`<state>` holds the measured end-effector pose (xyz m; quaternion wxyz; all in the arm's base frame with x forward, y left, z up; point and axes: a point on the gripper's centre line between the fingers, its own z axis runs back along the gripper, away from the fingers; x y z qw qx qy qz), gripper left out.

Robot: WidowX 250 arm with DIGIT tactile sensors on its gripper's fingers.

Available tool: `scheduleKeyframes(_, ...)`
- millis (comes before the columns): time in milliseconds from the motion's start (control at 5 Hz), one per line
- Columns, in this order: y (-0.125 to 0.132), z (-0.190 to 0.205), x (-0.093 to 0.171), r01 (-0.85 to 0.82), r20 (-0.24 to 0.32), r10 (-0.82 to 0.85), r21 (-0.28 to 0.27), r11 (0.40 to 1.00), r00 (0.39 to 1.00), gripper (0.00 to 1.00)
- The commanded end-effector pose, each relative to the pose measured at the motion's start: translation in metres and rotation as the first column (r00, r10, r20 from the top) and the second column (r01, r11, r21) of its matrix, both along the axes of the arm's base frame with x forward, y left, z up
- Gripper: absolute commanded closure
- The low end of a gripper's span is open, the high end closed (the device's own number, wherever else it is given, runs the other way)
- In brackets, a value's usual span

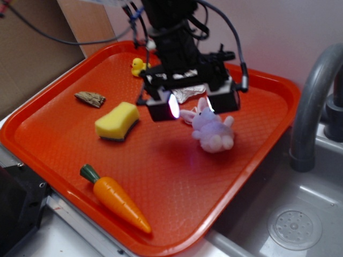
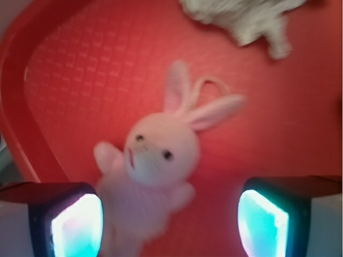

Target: Grab the pink bunny.

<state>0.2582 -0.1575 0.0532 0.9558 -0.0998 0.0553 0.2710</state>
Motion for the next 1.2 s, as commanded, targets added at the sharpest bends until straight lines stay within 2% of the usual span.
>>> scheduleKeyframes(0, -0.008, -0.032, 0.021, -0.053, -0.048, 0.045, -0.187, 0.981, 0.998, 0.0)
scheduleKeyframes(200, -0.003, -0.034, 0.018, -0.091, -0.057, 0.082, -0.181, 0.979, 0.995, 1.0)
scheduleKeyframes(400, 0.009, -0.012, 0.018, -0.084, -0.04, 0.08, -0.103, 0.991, 0.996, 1.0)
scheduleKeyframes(600, 0.023, 0.016, 0.015, -0.016, -0.013, 0.017, 0.084, 0.996, 1.0, 1.0)
scheduleKeyframes(800, 0.033, 0.052, 0.009, 0.074, 0.027, -0.081, 0.206, 0.976, 0.996, 1.0)
scheduleKeyframes(1000, 0.044, 0.087, -0.001, 0.224, 0.041, -0.241, 0.249, 0.942, 0.97, 1.0)
